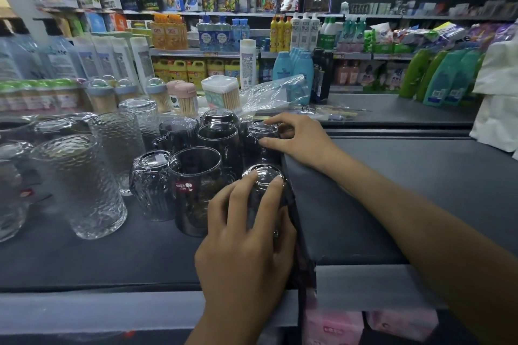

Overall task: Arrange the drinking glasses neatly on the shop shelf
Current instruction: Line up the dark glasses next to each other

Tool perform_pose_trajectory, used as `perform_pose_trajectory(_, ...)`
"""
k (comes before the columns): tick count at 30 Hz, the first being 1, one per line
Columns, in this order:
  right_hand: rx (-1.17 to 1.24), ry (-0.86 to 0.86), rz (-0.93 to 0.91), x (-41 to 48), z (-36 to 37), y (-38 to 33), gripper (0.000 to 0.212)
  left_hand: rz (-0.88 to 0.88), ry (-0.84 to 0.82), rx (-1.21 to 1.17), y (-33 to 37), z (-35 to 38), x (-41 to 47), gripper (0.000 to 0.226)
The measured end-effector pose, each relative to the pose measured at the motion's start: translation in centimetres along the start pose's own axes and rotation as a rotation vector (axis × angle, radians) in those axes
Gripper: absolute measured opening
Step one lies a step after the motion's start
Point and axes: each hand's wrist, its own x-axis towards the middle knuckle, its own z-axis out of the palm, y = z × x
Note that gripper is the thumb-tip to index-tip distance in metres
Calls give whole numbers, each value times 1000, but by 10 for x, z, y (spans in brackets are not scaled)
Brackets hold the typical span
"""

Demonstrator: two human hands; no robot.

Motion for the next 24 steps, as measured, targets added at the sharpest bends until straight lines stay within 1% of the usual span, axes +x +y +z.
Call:
perform_pose_trajectory(5, -3, -23, -38, -1, -2, 1, 50, 2, -29, 33, 2, -3, 2, 34)
perform_pose_trajectory(8, 31, 7, -65, 0, -12, 1, 40, 31, -80, 83, 7, -6, 3, 35)
perform_pose_trajectory(10, 15, 10, -71, 1, -23, -3, 29, 28, -168, 94, 10, -10, 2, 44)
perform_pose_trajectory(12, 24, -3, -72, -2, -35, -11, 21, -34, -283, 82, 14, -16, -1, 64)
perform_pose_trajectory(14, 100, -76, -77, -8, -47, -21, 17, -117, -354, 79, 16, -19, -2, 81)
perform_pose_trajectory(16, 149, -199, -78, -17, -57, -30, 16, -137, -357, 74, 20, -22, 1, 90)
perform_pose_trajectory(17, 161, -268, -75, -21, -60, -33, 16, -143, -349, 71, 22, -22, 2, 91)
perform_pose_trajectory(20, 193, -433, -80, -31, -67, -42, 19, -144, -269, 42, 25, -18, 5, 82)
perform_pose_trajectory(24, 163, -527, -107, -35, -70, -48, 24, -181, -229, -1, 27, -6, 9, 80)
